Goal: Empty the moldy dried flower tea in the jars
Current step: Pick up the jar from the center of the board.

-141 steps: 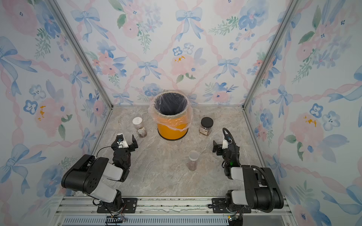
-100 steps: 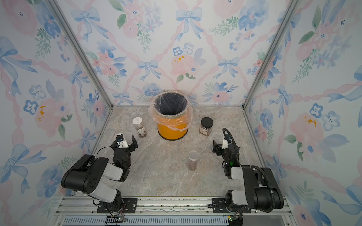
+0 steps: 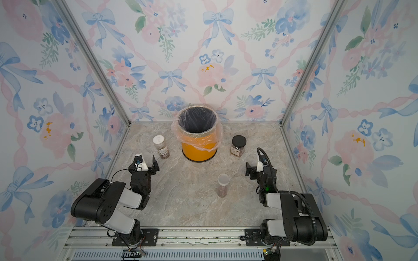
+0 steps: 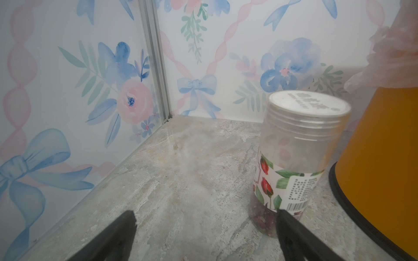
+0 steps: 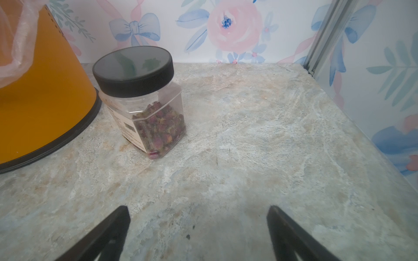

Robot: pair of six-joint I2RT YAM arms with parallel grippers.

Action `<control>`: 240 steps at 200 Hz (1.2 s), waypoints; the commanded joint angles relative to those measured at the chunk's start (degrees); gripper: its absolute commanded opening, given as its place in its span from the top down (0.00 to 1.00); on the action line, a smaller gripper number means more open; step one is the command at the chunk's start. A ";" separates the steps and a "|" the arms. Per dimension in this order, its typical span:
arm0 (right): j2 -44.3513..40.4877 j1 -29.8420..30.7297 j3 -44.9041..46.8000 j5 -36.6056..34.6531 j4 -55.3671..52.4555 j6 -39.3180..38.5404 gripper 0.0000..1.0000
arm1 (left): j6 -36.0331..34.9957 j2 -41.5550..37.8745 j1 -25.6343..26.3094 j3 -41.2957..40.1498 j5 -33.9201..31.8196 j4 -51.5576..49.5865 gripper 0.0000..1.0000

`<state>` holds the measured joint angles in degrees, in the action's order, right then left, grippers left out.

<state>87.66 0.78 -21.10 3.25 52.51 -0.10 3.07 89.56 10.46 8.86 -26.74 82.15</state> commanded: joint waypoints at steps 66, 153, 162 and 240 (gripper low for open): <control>1.11 -0.17 -0.96 0.45 0.31 -0.43 0.03 | 0.79 -0.02 -0.44 0.72 0.00 -0.96 0.02; -21.12 3.64 -12.02 -4.72 -31.13 1.99 0.03 | -2.24 -18.62 4.76 3.49 -9.84 -17.05 0.02; -23.84 5.18 -16.88 -4.52 -38.57 3.64 0.03 | -1.48 -22.72 5.76 5.69 -10.69 -23.92 0.02; -21.50 34.15 -58.35 -7.57 -99.56 1.42 0.03 | 15.57 -48.61 9.45 16.60 25.83 -57.84 0.02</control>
<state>61.45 28.51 -72.10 -1.80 -18.65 2.09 12.67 43.46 18.87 23.81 -17.50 36.29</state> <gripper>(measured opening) 0.969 0.980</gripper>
